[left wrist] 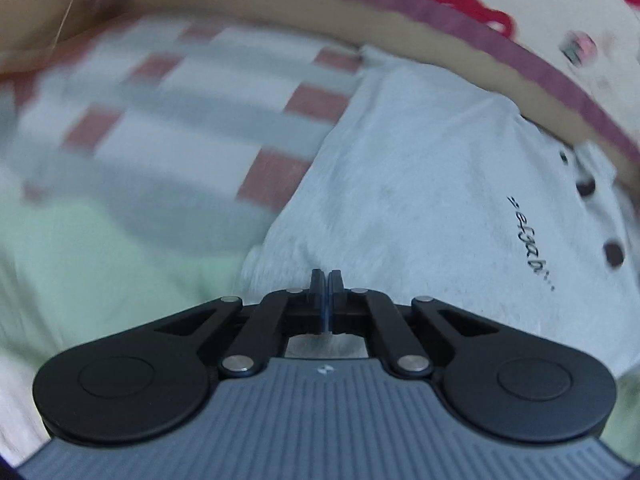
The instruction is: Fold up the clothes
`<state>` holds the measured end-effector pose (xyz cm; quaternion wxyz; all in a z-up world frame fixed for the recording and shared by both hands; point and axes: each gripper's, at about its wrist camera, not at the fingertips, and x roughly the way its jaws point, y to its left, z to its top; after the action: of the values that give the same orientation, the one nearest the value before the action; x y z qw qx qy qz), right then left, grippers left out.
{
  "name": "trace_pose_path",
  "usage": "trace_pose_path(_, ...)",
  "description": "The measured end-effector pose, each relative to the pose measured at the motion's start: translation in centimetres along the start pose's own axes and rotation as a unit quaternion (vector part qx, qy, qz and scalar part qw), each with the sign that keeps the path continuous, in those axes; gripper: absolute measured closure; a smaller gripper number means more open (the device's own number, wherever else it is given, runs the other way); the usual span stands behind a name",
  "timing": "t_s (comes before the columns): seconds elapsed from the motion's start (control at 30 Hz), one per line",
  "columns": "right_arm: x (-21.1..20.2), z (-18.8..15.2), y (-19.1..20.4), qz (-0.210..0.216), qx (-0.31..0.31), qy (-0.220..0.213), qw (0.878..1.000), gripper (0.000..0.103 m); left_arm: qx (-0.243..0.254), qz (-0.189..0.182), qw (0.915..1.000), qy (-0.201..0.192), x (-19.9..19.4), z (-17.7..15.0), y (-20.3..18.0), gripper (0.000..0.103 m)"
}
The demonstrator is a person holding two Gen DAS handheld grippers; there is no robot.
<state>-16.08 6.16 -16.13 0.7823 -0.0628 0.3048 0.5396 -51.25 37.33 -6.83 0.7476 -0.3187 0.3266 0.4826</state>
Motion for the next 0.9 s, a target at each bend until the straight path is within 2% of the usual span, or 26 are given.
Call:
trace_pose_path(0.03, 0.5, 1.2, -0.2, 0.002, 0.002, -0.009, 1.0, 0.095, 0.021, 0.004, 0.9997, -0.008, -0.1, 0.2, -0.7, 0.102)
trace_pose_path(0.1, 1.6, 3.1, -0.2, 0.003, -0.003, -0.021, 1.0, 0.095, 0.01, 0.0, 0.9999, -0.003, 0.5, 0.2, -0.5, 0.102)
trace_pose_path(0.17, 3.7, 4.4, -0.4, -0.005, -0.012, -0.01, 1.0, 0.095, -0.002, -0.004, 1.0, 0.002, 1.1, 0.3, -0.2, 0.102)
trace_pose_path(0.23, 5.8, 5.1, -1.2, -0.021, 0.009, 0.016, 1.0, 0.085, -0.013, -0.007, 0.9999, 0.007, 1.6, 0.3, 0.0, 0.102)
trace_pose_path(0.27, 6.7, 5.3, -1.8, -0.024, 0.026, 0.033, 0.999, 0.084, -0.019, -0.009, 0.9997, 0.009, 1.9, 0.3, 0.1, 0.102)
trace_pose_path(0.33, 7.7, 5.4, -2.9, -0.026, 0.063, 0.054, 0.996, 0.053, -0.03, -0.013, 0.9994, 0.014, 2.4, 0.4, 0.4, 0.102)
trace_pose_path(0.43, 6.6, 5.1, -4.8, -0.023, 0.132, 0.051, 0.99, 0.045, -0.047, -0.019, 0.9985, 0.022, 3.3, 0.4, 0.8, 0.101)
trace_pose_path(0.63, 1.2, 1.7, -7.9, -0.03, 0.257, 0.014, 0.966, 0.041, -0.053, -0.016, 0.9982, 0.024, 3.5, 0.3, 0.7, 0.1)
trace_pose_path(0.7, 0.0, 0.4, -8.1, -0.011, 0.275, 0.002, 0.961, 0.041, -0.051, -0.014, 0.9983, 0.024, 3.5, 0.3, 0.7, 0.1)
trace_pose_path(0.8, -0.7, -0.8, -7.6, 0.07, 0.272, -0.022, 0.96, 0.041, -0.049, -0.013, 0.9984, 0.024, 3.5, 0.2, 0.7, 0.1)
trace_pose_path(0.9, 0.6, -0.6, -6.4, 0.089, 0.221, -0.021, 0.971, 0.041, -0.052, -0.014, 0.9982, 0.024, 3.5, 0.2, 0.7, 0.1)
